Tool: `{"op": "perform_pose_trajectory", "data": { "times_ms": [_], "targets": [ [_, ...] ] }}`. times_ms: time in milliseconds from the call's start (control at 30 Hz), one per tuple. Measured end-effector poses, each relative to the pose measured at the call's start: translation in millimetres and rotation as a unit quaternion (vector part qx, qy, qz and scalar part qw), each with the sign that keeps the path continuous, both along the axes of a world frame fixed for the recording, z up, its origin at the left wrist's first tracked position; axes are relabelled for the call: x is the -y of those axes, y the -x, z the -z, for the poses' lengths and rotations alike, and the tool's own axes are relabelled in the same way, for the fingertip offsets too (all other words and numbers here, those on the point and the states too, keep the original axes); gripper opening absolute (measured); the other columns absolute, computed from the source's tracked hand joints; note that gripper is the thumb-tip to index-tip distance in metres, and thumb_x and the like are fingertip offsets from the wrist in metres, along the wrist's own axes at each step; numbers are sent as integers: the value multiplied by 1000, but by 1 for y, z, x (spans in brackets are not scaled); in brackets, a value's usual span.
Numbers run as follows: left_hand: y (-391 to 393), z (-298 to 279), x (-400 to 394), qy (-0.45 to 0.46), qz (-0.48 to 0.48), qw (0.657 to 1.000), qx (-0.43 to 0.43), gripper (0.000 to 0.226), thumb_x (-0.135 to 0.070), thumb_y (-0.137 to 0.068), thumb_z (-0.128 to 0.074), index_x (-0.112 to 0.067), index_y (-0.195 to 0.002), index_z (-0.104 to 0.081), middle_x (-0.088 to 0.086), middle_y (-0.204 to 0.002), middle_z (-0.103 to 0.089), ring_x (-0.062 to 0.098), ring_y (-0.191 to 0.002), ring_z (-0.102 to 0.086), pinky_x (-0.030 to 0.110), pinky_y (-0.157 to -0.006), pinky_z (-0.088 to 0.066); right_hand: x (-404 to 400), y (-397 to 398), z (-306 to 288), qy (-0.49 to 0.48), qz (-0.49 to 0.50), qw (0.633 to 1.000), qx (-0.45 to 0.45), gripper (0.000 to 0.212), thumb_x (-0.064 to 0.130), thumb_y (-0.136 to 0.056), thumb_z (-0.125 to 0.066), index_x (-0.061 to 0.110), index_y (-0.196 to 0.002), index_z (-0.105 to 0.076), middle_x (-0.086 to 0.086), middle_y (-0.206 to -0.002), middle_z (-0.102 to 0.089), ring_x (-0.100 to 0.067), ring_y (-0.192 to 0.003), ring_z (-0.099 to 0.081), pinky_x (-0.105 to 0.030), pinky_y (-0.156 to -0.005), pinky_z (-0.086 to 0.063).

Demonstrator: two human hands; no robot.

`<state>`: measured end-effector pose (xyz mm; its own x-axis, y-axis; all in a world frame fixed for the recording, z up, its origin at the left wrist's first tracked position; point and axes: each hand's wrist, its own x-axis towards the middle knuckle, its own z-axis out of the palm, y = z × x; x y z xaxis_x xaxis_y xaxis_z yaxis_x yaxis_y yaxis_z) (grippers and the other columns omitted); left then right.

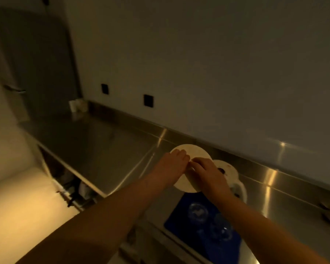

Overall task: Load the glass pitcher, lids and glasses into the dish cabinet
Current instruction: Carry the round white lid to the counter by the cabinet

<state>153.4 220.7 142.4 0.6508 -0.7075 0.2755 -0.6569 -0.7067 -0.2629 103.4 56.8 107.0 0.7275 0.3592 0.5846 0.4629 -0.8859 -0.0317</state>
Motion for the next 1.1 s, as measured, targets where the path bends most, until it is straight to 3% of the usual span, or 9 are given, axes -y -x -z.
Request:
{"op": "perform_pose_trajectory", "data": {
  "times_ms": [133,367,600,733,1100],
  "targets": [
    [-2,3,-90,1,-53,999,3,51,-20,-89,-56,-9,-135,-36,11,-135,-39,27,-122,-40,38,-93,-42,-83,-24,2,17,-48,999,3,68,22,-60,-87,19,-117,-51,-10,-117,-59,-30,-102,-59,-38,-65,-57],
    [-17,16,-207,66,-146,987,3,33,-24,-98,-39,-11,-128,-43,10,-129,-44,27,-115,-42,39,-93,-37,-196,-69,-3,27,-158,987,-14,62,20,-60,-87,12,-115,-60,-13,-115,-61,-34,-100,-60,-39,-66,-56],
    [-57,38,-303,76,-228,970,-30,36,-24,-94,-48,-9,-128,-45,12,-129,-46,28,-115,-45,39,-90,-40,-295,-129,11,29,-244,969,-34,59,19,-67,-83,9,-120,-60,-16,-120,-59,-34,-106,-57,-43,-81,-53],
    [-98,46,-351,91,-252,962,-53,45,-26,-91,-56,-11,-130,-44,12,-132,-45,28,-119,-44,40,-92,-42,-345,-180,19,22,-283,958,-38,59,13,-61,-86,4,-115,-62,-19,-111,-63,-35,-97,-62,-42,-72,-56],
    [-259,37,-490,88,-303,948,-50,43,-30,-93,-53,-13,-131,-43,9,-133,-45,24,-118,-45,36,-91,-41,-492,-370,21,10,-333,942,-38,55,13,-64,-85,8,-113,-62,-14,-102,-64,-30,-87,-63,-33,-61,-54]
  ]
}}
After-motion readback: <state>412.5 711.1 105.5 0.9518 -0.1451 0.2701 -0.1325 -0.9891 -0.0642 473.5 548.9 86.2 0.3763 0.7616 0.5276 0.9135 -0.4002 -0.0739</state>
